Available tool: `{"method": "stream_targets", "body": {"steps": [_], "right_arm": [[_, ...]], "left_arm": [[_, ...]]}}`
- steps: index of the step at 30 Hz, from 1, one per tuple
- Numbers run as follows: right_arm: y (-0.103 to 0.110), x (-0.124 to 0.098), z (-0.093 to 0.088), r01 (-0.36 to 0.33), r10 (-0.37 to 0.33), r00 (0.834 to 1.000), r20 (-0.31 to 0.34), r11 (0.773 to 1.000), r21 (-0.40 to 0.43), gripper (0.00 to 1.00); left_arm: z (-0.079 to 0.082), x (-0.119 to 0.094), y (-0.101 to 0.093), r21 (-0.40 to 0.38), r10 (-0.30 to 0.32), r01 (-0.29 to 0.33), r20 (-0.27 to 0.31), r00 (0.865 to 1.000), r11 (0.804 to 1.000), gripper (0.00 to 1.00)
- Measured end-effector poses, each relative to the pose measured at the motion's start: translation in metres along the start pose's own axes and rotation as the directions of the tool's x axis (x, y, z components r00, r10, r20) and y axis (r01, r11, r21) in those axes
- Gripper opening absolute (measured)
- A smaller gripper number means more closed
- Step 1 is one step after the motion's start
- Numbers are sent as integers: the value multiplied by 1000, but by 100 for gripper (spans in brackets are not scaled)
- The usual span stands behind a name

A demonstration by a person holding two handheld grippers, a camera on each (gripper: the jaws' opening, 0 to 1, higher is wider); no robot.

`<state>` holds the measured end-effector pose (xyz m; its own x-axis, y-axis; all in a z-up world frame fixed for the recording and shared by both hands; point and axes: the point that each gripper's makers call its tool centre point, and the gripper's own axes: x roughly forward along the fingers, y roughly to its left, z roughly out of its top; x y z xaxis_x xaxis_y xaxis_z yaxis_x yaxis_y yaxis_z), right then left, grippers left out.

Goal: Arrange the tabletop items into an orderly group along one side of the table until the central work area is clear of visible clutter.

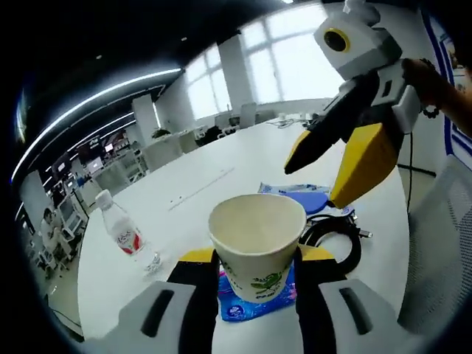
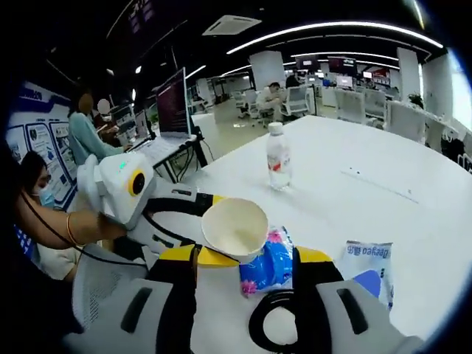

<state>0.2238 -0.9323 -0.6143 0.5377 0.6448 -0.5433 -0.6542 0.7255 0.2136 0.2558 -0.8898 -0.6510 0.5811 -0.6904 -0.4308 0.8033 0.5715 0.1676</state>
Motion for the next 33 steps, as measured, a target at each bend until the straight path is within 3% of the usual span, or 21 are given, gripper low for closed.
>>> {"method": "stream_targets", "body": {"steps": [8, 15, 24, 33], "right_arm": [[-8, 1, -18, 32, -31, 999, -8, 999, 42, 69], [-17, 1, -17, 56, -59, 997, 53, 997, 57, 87], [-24, 4, -23, 66, -70, 996, 49, 994, 85, 89], [-26, 14, -39, 50, -50, 999, -7, 997, 66, 89]], "left_arm": [[6, 10, 15, -62, 33, -32, 26, 999, 998, 37], [15, 20, 29, -104, 67, -60, 60, 996, 993, 37], [25, 36, 57, -125, 135, -124, 78, 988, 984, 37], [25, 54, 100, -112, 208, -201, 56, 977, 973, 36]]}}
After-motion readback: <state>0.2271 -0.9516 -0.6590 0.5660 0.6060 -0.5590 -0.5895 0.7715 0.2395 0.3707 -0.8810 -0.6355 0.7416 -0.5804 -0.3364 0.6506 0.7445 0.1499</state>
